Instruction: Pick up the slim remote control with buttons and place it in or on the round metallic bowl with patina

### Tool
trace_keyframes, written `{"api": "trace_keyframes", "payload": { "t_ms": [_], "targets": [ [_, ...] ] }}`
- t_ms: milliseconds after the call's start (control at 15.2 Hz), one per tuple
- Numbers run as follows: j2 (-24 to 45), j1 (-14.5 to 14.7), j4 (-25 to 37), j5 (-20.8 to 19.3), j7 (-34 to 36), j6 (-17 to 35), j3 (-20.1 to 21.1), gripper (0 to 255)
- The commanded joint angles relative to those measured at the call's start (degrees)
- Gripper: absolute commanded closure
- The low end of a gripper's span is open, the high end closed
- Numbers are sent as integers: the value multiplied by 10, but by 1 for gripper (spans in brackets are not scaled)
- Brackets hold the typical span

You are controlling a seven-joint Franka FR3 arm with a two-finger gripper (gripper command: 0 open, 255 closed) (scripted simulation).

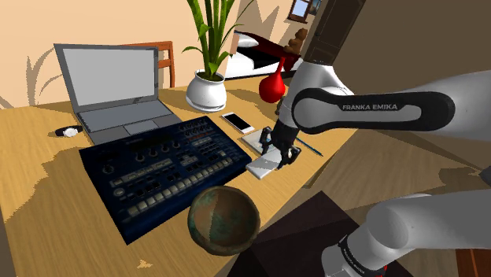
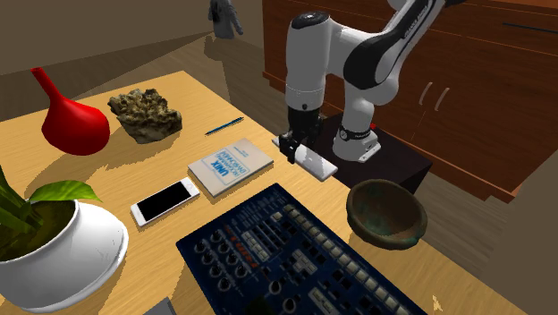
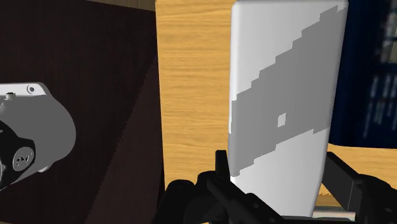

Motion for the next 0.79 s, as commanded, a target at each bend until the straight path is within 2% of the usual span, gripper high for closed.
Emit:
{"api": "trace_keyframes", "payload": {
  "t_ms": [0, 528, 726],
  "targets": [
    [-8, 0, 10, -2, -1, -18, -6, 255],
    [-30, 0, 52, -10, -1, -81, -24, 255],
    [-40, 21, 55, 10, 39, -88, 6, 255]
  ]
}}
